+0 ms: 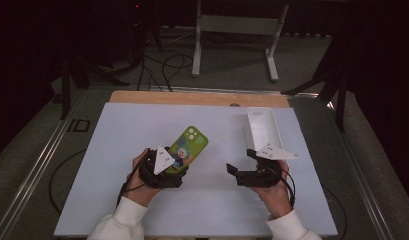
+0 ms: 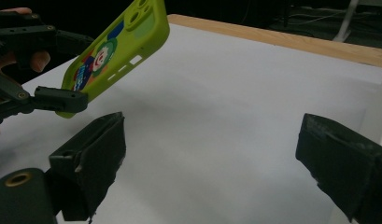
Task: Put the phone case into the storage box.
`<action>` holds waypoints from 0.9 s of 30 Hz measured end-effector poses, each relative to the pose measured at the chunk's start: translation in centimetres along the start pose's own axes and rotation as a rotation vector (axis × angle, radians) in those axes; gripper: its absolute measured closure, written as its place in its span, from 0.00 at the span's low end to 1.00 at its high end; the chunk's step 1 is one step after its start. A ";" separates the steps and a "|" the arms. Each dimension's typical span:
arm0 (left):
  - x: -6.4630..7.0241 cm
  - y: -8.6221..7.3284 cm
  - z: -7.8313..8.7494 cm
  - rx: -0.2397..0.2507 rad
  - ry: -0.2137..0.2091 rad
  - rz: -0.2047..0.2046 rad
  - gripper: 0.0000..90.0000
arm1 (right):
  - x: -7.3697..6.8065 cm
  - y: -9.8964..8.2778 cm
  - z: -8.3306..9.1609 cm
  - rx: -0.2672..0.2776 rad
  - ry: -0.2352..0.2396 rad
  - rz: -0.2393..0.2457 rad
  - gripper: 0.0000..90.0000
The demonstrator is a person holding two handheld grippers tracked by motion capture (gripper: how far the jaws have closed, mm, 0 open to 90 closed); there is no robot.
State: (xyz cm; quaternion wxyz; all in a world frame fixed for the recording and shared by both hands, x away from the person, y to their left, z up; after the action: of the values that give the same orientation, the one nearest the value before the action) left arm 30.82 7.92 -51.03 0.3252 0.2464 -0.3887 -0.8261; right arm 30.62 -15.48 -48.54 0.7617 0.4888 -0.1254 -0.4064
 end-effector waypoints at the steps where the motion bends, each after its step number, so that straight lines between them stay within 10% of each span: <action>1: 0.0 0.1 0.0 0.000 -0.001 -0.002 0.18 | 0.0 0.0 -0.1 0.001 0.003 0.002 0.10; 27: 2.4 2.0 -0.8 0.022 -0.056 -0.051 0.18 | -0.8 1.4 -1.6 0.005 0.079 -0.050 0.10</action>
State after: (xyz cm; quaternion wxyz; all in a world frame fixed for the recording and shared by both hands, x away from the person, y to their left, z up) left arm 30.43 4.79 -50.32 0.2903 0.2367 -0.4000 -0.8365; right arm 31.75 -13.60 -47.95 0.7544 0.5094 -0.0841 -0.4054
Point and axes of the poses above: each handheld gripper's, and its own axes: z roughly backward along the jaws, y roughly out of its top, x roughly to its right, the point moved 7 cm from there along -z, roughly forward along the jaws, and after that the axes turned 1 degree about y, right-handed, at the moved point
